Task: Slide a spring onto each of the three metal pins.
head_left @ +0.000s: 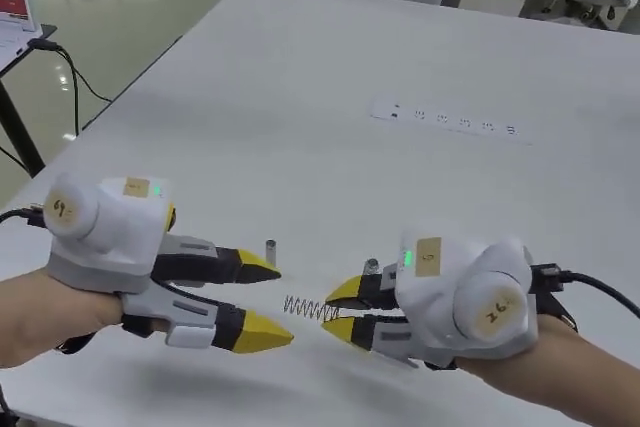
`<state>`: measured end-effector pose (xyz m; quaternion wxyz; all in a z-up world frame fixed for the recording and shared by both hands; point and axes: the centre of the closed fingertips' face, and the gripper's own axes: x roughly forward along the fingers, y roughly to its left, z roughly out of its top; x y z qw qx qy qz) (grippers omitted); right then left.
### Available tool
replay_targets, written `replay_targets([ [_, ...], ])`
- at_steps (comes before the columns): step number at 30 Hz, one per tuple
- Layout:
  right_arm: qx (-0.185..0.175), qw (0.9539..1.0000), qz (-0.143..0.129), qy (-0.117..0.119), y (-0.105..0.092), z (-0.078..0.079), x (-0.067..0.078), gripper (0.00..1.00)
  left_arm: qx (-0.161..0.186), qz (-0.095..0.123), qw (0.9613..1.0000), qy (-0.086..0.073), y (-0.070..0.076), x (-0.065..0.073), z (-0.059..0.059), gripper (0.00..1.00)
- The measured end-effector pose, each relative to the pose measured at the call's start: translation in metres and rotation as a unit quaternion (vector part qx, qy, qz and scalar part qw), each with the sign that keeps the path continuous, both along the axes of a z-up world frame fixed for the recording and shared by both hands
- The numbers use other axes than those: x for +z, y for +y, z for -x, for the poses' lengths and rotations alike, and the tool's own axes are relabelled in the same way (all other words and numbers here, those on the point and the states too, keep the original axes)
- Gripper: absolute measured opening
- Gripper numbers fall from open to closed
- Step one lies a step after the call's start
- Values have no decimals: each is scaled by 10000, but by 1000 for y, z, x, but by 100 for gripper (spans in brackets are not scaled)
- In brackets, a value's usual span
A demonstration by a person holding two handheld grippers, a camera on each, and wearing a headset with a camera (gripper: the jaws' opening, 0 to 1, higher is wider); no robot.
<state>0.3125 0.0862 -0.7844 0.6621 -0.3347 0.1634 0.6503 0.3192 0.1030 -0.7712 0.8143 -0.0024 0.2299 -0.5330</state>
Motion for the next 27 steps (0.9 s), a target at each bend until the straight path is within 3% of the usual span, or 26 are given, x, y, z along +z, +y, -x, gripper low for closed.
replay_targets([
  [7,76,9999,33,-69,-3,1,3,7,-254,34,9997,-59,-16,3,-1,26],
  [16,62,9999,-86,-20,-5,3,8,7,-400,60,9991,-149,-21,4,1,6],
  [18,43,9999,-94,-38,-6,2,8,7,-399,42,9989,-238,-22,4,1,6],
  [27,34,9999,-120,11,-9,5,7,7,-559,5,9979,-334,-25,4,6,4],
])
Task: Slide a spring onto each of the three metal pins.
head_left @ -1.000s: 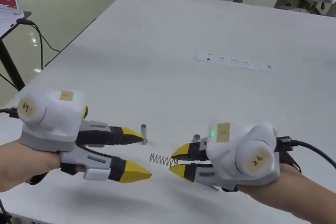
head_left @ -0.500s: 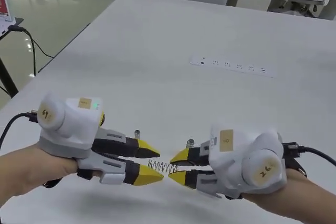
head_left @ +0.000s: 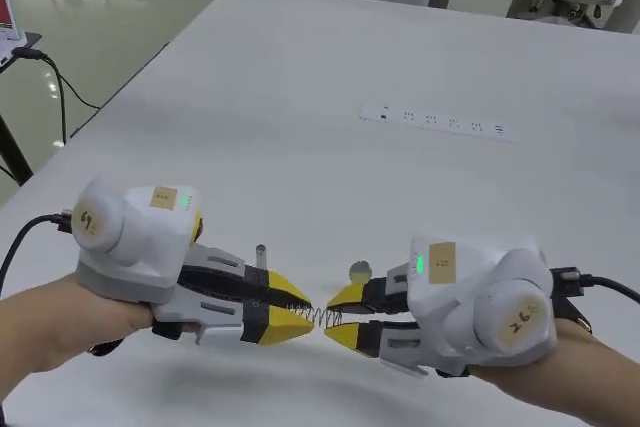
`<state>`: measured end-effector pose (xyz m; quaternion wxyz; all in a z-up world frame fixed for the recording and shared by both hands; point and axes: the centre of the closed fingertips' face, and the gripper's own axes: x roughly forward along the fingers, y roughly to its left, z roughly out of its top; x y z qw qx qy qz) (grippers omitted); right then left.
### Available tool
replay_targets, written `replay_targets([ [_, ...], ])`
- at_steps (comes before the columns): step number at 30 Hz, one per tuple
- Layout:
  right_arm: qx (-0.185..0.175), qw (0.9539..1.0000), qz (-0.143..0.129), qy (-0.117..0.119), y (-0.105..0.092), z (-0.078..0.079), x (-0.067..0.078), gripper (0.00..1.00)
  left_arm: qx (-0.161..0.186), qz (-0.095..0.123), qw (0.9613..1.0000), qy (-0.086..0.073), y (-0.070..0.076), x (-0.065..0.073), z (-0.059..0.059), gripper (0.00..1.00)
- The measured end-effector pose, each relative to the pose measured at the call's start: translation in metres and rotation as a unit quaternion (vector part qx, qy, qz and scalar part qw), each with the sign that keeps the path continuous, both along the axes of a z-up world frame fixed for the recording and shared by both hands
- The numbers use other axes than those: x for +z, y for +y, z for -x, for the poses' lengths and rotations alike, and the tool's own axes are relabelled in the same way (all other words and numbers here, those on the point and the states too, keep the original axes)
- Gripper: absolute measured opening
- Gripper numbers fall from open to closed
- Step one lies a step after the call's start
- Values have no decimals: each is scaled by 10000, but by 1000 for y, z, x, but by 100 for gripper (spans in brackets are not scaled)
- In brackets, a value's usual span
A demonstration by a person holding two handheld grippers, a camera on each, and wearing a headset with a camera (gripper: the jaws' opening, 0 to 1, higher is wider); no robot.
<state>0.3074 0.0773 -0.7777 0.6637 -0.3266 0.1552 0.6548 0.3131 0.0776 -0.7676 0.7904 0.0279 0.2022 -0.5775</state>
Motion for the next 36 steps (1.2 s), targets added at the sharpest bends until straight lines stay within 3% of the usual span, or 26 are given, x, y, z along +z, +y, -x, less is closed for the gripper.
replay_targets([
  [13,-131,9996,-24,243,-9,6,-8,8,-272,-38,9996,80,-11,-3,7,3],
  [16,-182,9993,46,309,-13,6,-15,16,-308,-32,9995,85,-12,-3,8,2],
  [21,-301,9988,-98,382,-16,3,-14,9,-374,-42,9993,90,-14,-3,8,2],
  [25,-365,9983,-100,441,-17,0,-14,12,-376,-22,9992,91,-14,-2,8,2],
  [30,-348,9979,-142,523,-17,1,-14,8,-391,-9,9992,76,-14,0,7,2],
  [36,-265,9985,-169,441,-18,2,-12,7,-421,-18,9990,115,-14,-1,8,2],
])
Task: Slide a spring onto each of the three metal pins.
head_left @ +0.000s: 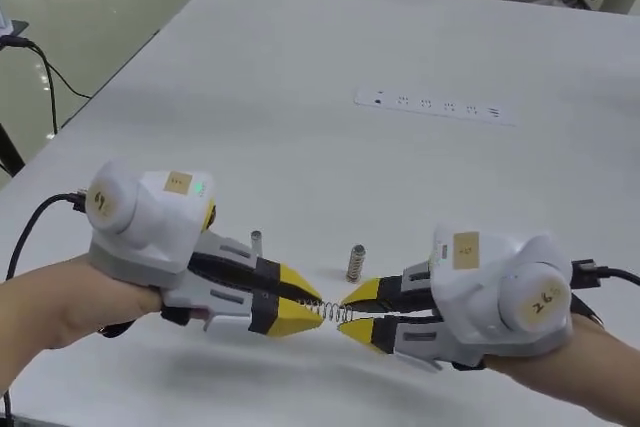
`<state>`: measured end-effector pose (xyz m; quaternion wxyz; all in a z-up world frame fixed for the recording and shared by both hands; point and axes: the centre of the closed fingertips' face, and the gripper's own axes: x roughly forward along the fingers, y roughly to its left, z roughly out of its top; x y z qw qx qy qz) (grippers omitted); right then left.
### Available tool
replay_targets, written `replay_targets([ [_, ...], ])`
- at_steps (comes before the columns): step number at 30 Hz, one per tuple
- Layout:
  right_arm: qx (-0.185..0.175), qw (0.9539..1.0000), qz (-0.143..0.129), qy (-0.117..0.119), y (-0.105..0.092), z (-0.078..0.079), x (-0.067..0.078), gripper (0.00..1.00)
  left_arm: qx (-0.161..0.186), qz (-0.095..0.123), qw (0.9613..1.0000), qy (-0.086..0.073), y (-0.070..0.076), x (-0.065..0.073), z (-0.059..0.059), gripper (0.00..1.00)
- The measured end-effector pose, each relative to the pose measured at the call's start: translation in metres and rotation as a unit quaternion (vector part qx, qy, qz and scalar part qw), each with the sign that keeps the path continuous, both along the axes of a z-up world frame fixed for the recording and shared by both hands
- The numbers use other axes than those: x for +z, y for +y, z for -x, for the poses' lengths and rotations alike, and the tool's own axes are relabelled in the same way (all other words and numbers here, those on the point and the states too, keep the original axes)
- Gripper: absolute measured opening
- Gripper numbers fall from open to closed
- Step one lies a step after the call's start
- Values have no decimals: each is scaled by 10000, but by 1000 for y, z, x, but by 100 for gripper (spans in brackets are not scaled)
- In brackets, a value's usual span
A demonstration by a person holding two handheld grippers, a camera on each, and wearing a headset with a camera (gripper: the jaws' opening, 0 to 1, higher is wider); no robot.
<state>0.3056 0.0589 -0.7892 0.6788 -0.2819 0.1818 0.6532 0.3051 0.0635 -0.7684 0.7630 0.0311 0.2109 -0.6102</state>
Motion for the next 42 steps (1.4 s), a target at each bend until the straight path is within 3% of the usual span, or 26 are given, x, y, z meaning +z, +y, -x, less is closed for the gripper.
replay_targets([
  [12,142,9997,-152,-148,3,-3,26,7,46,-79,9999,-102,0,-2,-1,2],
  [31,478,9987,-122,-130,10,1,39,7,52,-54,9999,-139,1,0,-1,3],
  [35,378,9985,-397,74,18,2,49,7,63,-57,9998,-155,2,0,-2,3],
  [42,342,9976,-604,49,28,6,54,8,39,-162,9997,-198,1,-2,-2,3],
])
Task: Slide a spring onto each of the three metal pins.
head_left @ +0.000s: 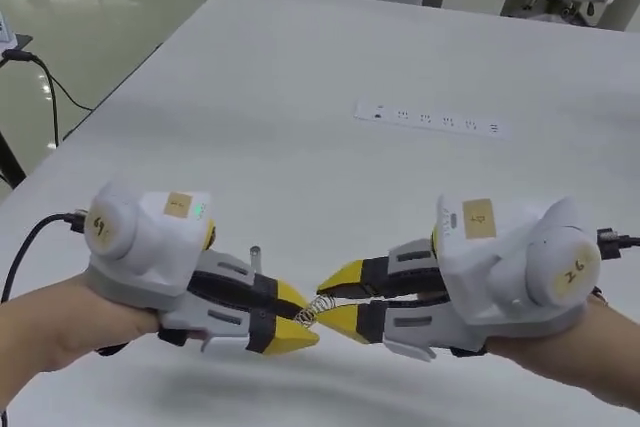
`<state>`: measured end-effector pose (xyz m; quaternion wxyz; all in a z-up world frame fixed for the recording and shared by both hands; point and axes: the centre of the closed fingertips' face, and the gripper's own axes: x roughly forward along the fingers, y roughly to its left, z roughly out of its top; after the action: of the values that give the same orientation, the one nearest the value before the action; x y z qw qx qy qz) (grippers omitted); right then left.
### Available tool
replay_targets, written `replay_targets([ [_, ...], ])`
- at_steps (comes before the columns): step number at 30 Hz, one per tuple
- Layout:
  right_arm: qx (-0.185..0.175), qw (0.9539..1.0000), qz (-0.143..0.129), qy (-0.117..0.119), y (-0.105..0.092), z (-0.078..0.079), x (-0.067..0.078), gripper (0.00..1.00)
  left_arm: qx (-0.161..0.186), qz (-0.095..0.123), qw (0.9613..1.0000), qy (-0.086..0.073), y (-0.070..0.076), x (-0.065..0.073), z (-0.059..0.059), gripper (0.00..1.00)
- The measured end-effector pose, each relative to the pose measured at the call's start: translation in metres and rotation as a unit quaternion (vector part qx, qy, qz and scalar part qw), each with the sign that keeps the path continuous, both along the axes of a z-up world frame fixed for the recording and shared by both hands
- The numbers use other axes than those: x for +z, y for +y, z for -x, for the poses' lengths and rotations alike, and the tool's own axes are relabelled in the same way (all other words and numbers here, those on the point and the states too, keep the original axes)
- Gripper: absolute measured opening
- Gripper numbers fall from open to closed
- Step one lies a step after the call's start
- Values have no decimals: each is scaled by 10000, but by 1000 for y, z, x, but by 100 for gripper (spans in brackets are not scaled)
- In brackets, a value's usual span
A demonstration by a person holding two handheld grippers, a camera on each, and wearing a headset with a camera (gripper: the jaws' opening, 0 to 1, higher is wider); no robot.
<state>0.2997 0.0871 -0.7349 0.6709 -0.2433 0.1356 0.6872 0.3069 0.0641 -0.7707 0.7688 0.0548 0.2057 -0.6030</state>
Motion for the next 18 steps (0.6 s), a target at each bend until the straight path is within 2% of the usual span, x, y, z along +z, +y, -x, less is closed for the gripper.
replay_targets([
  [2,-80,9999,-74,23,4,0,2,8,-9,18,10000,31,-2,1,1,3],
  [4,-40,9999,-50,-140,6,1,0,8,-37,-32,10000,3,-4,-1,1,3],
  [7,-76,9996,-109,-247,10,3,1,8,-65,-35,10000,5,-5,0,2,3],
  [9,-37,9991,-64,-425,10,3,1,8,-65,-67,10000,-17,-5,-1,1,3],
  [18,-20,9983,-99,-579,10,-1,3,7,72,23,10000,8,-4,1,-4,4],
])
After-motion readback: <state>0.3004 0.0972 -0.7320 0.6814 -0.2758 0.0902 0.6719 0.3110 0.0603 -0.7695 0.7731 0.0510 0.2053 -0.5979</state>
